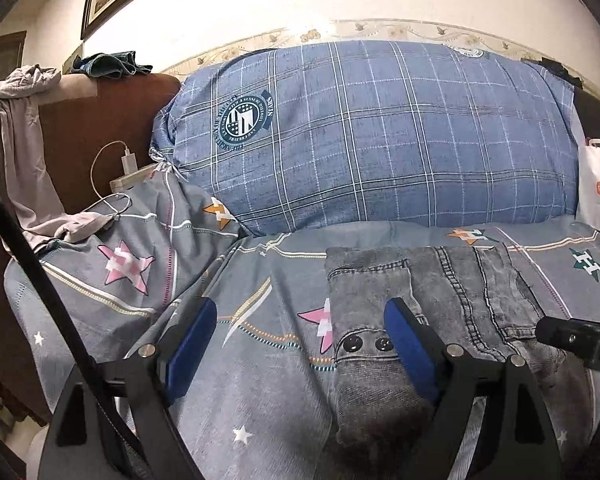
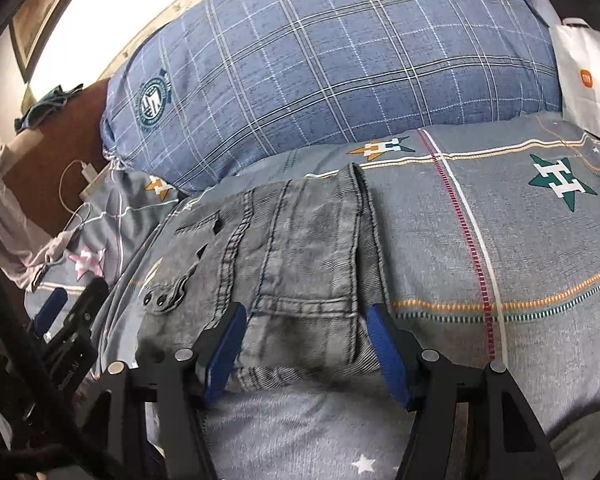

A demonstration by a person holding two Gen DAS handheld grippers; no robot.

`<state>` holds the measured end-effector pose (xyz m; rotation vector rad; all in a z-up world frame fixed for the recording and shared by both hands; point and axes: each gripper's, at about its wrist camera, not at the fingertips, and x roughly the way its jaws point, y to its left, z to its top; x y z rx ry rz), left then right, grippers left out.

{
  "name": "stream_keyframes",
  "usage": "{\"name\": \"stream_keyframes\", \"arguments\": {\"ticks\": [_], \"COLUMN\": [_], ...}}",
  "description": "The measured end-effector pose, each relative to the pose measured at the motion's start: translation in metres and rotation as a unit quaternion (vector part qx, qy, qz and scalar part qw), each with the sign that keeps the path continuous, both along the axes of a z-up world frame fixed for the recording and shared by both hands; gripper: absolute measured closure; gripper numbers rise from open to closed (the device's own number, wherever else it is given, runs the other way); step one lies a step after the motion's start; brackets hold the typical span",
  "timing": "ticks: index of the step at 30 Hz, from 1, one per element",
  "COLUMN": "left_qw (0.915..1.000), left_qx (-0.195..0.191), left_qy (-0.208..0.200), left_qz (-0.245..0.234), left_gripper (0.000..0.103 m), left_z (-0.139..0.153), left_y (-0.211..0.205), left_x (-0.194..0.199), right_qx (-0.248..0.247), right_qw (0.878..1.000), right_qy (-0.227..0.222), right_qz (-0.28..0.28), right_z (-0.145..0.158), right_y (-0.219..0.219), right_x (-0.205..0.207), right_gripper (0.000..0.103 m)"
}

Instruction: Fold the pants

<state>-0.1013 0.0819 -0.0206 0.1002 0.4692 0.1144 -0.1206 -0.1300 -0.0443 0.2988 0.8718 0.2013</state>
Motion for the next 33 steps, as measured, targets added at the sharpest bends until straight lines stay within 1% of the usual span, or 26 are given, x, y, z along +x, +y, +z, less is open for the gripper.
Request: {"name": "stream_keyframes", "arguments": {"ticks": [3, 5, 7, 10, 18, 33], "left_qw": [1.0, 0.9999, 0.9998, 0.9997, 0.9998, 0.9998], "left_qx": [0.001, -0.002, -0.006, -0.013, -0.01, -0.015], "left_qy": [-0.002, -0.01, -0.018, -0.022, -0.015, -0.013], "left_qz": [0.001, 0.004, 0.006, 0.007, 0.005, 0.008], "left_gripper": [0.017, 0.017, 0.017, 0.016, 0.016, 0.015], "left_z": [0.002, 0.005, 0.007, 0.008, 0.006, 0.006], "left_y": [0.0, 0.001, 0.002, 0.003, 0.001, 0.003], "left_x": [-0.004, -0.009, -0.012, -0.016, -0.015, -0.015], "right_qx": [-0.013, -0.019, -0.021, -0.025, -0.038, -0.035], "right_qw": [1.0, 1.0, 0.999, 0.999, 0.998, 0.998], "right_qy": [-0.009, -0.018, -0.023, -0.03, -0.045, -0.05], "right_qz": [0.003, 0.003, 0.002, 0.002, 0.01, 0.011], "right_z": [0.003, 0.007, 0.01, 0.014, 0.019, 0.022], "right_y": [0.005, 0.008, 0.008, 0.009, 0.016, 0.014], "right_x": [-0.005, -0.009, -0.01, -0.012, -0.016, -0.017], "right_gripper": [0.036, 0.036, 0.032, 0.031, 0.03, 0.03]}}
